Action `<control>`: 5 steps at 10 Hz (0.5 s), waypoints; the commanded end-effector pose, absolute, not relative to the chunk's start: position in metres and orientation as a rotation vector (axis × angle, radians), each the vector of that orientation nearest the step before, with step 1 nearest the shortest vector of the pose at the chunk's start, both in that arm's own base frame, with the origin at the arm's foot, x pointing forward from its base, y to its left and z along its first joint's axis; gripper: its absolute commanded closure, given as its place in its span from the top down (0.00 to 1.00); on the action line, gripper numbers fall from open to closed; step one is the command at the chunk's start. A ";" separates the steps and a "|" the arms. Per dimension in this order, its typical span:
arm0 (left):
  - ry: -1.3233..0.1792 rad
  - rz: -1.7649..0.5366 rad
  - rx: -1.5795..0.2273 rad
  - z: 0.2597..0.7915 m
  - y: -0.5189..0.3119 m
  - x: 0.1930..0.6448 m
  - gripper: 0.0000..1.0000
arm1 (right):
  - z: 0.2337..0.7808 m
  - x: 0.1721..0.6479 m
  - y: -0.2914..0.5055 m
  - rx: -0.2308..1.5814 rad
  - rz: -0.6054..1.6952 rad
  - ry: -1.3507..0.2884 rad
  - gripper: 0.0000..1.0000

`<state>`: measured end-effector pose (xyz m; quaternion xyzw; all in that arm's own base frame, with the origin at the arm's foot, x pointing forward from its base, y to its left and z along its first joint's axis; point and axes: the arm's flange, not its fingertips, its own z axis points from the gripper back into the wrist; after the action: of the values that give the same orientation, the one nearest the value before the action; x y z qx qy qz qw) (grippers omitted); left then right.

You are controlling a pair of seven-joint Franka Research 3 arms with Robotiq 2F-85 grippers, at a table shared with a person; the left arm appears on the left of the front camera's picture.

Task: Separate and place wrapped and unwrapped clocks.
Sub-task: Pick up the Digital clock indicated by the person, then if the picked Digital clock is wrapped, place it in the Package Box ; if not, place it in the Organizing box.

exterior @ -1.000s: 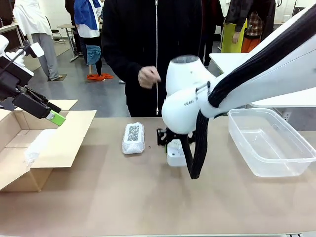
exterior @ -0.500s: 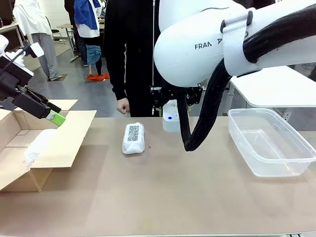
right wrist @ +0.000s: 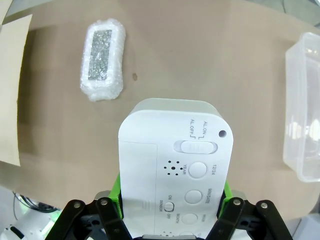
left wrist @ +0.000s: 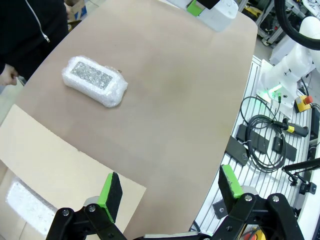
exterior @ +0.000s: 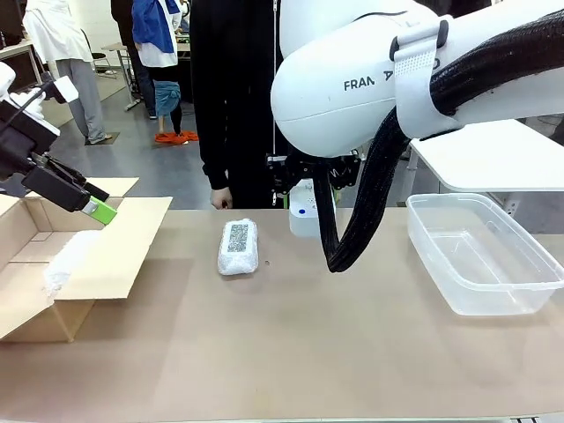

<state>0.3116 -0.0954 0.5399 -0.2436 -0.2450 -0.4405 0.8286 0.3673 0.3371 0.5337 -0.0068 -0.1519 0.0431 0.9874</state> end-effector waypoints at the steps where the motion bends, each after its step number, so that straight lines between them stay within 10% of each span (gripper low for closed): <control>1: -0.523 -0.930 -0.533 0.541 -0.095 0.311 1.00 | 0.537 0.368 0.336 -0.004 0.099 -0.310 0.58; 5: -0.523 -0.930 -0.533 0.541 -0.095 0.311 1.00 | 0.537 0.368 0.336 -0.004 0.099 -0.310 0.58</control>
<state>0.3116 -0.0954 0.5399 -0.2436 -0.2450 -0.4405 0.8286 0.3671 0.3373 0.5336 -0.0070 -0.1520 0.0436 0.9874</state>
